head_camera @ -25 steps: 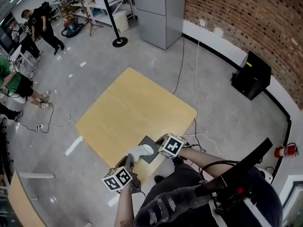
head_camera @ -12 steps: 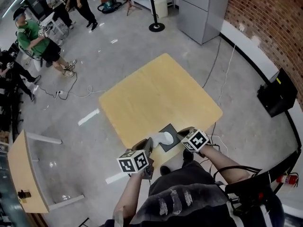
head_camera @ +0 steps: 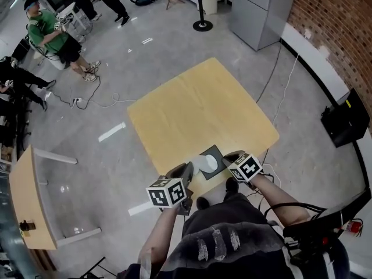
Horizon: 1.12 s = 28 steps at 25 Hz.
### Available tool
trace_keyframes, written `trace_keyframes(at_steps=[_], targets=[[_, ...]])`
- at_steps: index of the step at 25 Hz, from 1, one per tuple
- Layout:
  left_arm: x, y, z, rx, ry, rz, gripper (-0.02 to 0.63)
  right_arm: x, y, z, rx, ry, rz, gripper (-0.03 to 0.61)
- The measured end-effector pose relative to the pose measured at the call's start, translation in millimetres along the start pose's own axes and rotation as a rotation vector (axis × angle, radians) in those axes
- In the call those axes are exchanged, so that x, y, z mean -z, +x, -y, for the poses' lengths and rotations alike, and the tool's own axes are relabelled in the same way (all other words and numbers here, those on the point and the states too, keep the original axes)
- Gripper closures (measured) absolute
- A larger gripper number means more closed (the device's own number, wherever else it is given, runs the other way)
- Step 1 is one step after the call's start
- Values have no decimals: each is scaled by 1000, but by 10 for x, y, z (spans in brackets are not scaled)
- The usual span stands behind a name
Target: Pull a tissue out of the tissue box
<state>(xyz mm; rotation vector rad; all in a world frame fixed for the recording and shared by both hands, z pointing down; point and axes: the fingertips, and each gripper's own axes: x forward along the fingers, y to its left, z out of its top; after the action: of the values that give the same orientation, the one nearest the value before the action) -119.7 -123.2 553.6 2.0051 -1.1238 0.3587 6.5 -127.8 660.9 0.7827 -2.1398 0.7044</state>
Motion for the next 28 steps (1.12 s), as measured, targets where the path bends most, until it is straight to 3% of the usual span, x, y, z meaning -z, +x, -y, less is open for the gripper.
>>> trace_keyframes(at_steps=[28], targets=[[-295,-282,61,36,33,67,609,-12,-4,-48,-20,9,4,578]])
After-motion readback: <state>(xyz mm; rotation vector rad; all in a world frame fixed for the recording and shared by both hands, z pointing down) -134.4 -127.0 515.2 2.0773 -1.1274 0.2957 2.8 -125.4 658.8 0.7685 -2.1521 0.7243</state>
